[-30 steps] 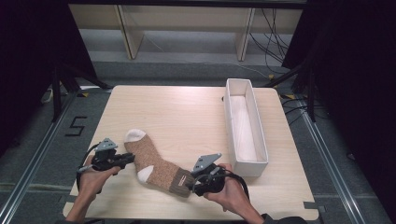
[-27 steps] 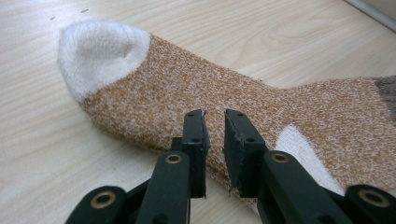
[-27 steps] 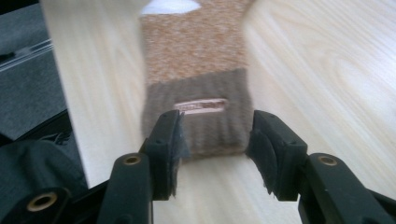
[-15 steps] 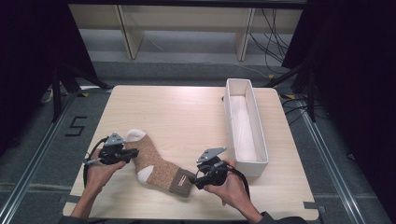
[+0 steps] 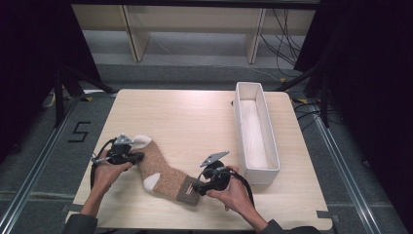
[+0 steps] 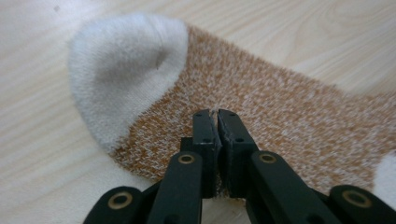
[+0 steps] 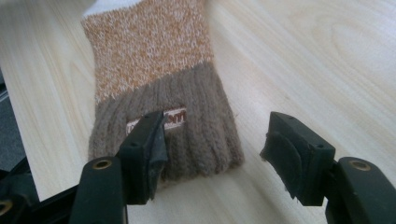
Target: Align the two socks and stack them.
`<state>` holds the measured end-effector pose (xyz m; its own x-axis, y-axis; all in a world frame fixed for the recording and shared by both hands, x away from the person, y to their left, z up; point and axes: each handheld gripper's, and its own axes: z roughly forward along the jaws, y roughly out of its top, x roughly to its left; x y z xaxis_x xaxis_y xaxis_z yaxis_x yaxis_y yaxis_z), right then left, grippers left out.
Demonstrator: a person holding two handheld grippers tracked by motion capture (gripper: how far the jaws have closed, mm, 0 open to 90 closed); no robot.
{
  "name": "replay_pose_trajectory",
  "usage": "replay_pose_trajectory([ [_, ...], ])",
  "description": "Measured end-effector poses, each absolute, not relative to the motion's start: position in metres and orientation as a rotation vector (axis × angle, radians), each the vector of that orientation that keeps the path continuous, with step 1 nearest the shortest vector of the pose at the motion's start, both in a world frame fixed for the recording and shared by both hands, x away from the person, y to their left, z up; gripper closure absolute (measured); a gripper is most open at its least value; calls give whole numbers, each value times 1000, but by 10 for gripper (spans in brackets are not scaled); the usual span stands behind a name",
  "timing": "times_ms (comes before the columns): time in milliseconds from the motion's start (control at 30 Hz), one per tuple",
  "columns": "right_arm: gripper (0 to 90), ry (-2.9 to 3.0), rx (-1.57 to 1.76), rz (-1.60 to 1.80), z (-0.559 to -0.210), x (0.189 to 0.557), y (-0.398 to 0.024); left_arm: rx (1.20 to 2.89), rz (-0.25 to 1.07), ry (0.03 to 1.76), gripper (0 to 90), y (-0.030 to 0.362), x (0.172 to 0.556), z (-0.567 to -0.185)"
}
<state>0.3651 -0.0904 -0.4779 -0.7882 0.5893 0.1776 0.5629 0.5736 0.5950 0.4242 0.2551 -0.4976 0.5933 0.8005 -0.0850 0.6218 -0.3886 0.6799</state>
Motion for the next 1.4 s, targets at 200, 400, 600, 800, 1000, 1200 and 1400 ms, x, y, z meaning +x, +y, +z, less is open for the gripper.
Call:
replay_pose_trajectory([
  [200, 419, 2797, 1049, 1035, -490, 371, -91, 2132, 316, 1117, 852, 258, 424, -499],
  [400, 507, 2841, 1096, 1075, -494, 373, -92, 2133, 339, 1119, 852, 256, 423, -500],
  [600, 605, 2856, 1079, 1077, -493, 373, -94, 2134, 331, 1116, 852, 256, 422, -500],
  [800, 707, 2861, 993, 1082, -484, 370, -98, 2163, 339, 1097, 855, 253, 418, -498],
  [1000, 725, 2884, 966, 1101, -474, 365, -109, 2162, 332, 1068, 893, 249, 407, -496],
  [1200, 728, 2873, 926, 1105, -461, 356, -128, 2187, 336, 1001, 894, 237, 394, -492],
  [1400, 728, 2869, 923, 1068, -460, 347, -148, 2187, 313, 963, 894, 225, 383, -490],
])
